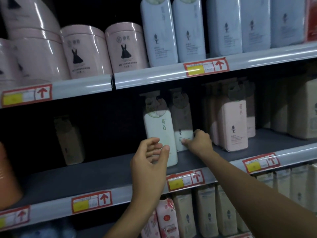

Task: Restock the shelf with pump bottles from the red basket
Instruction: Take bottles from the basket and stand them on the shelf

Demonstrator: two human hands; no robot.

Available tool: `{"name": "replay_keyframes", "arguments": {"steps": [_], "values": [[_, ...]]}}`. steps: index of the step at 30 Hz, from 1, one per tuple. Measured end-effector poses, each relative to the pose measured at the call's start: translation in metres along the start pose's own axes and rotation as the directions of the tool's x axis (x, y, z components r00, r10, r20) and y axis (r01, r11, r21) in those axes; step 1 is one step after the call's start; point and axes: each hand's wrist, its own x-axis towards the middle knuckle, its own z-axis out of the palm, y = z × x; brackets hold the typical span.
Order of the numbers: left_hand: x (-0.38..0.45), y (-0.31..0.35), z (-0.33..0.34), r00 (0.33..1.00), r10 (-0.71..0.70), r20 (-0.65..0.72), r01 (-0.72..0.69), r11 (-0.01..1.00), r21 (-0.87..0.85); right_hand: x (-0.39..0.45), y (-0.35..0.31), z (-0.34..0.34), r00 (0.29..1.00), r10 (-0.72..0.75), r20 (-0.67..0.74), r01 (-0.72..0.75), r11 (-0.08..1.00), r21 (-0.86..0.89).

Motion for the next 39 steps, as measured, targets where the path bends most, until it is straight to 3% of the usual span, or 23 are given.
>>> {"name": "replay_keyframes", "arguments": {"steps": [5, 13, 22, 29, 32, 34, 36, 37, 39], "values": [[0.004, 0.001, -0.011, 1.0, 0.009, 0.006, -0.01, 1.0, 0.028, -0.02, -0.006, -0.018, 0.999, -0.034, 0.021, 0.034, 0.999, -0.013], [-0.008, 0.017, -0.019, 0.998, -0.017, 0.065, 0.02, 0.999, -0.036, -0.167, -0.017, -0.042, 0.945, -0.3, -0.128, 0.317, 0.937, 0.149], [-0.065, 0.001, -0.085, 0.985, -0.076, 0.157, 0.085, 0.995, -0.048, -0.291, -0.018, -0.006, 0.972, -0.236, 0.012, 0.21, 0.884, 0.418], [-0.129, -0.064, -0.166, 0.973, -0.196, 0.121, 0.187, 0.979, 0.081, -0.355, 0.004, 0.059, 0.954, -0.265, 0.142, 0.209, 0.923, 0.323], [-0.17, -0.104, -0.204, 0.95, -0.293, 0.107, 0.272, 0.946, 0.174, -0.383, 0.026, 0.101, 0.932, -0.253, 0.259, 0.191, 0.952, 0.241], [-0.204, -0.139, -0.234, 0.92, -0.364, 0.144, 0.316, 0.908, 0.275, -0.402, 0.047, 0.129, 0.895, -0.251, 0.369, 0.208, 0.966, 0.152], [-0.241, -0.178, -0.27, 0.873, -0.428, 0.235, 0.291, 0.843, 0.453, -0.42, 0.073, 0.158, 0.813, -0.27, 0.516, 0.3, 0.954, 0.025], [-0.26, -0.199, -0.29, 0.833, -0.457, 0.312, 0.208, 0.781, 0.589, -0.429, 0.088, 0.171, 0.751, -0.263, 0.605, 0.354, 0.935, -0.033], [-0.29, -0.232, -0.32, 0.686, -0.586, 0.43, 0.023, 0.609, 0.793, -0.443, 0.116, 0.192, 0.596, -0.182, 0.782, 0.443, 0.887, -0.13]]}}
